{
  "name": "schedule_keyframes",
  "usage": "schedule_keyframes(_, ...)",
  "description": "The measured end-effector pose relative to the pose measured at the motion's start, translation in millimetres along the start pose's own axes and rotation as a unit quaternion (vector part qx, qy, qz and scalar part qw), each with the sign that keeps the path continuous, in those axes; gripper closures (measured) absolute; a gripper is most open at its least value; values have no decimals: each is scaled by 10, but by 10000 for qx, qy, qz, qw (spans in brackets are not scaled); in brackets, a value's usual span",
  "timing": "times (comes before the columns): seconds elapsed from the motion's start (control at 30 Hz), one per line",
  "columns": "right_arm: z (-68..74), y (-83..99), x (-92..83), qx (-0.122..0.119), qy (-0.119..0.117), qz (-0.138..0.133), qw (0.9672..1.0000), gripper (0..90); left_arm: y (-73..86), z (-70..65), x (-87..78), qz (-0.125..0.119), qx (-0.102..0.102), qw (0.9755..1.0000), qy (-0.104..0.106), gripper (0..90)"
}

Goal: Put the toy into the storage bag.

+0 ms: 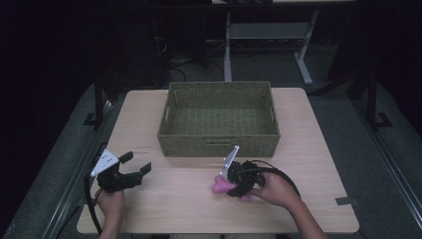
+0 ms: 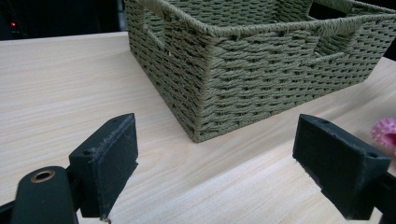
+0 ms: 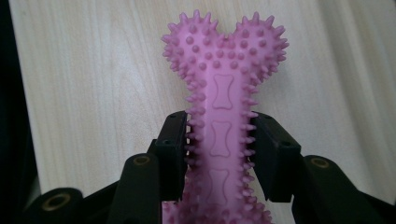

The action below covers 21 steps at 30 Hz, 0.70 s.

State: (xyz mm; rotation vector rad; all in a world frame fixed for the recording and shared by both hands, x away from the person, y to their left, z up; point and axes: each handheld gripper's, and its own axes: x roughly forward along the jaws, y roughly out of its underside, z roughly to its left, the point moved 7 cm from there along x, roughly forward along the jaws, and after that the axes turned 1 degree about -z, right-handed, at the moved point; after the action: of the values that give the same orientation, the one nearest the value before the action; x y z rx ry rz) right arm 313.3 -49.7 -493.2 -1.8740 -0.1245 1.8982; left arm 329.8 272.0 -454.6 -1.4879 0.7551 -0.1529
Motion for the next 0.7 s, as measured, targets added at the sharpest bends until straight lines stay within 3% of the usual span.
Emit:
schedule_keyframes(0.4, -89, -74, -283, -53, -24, -201, 9998, 576, -3, 0, -6, -9, -8, 10000, -4, 136)
schedule_keyframes(0.7, -170, -173, -459, -152, -226, -315, 9991, 576, 0, 0, -1, 1, -18, 10000, -7, 136)
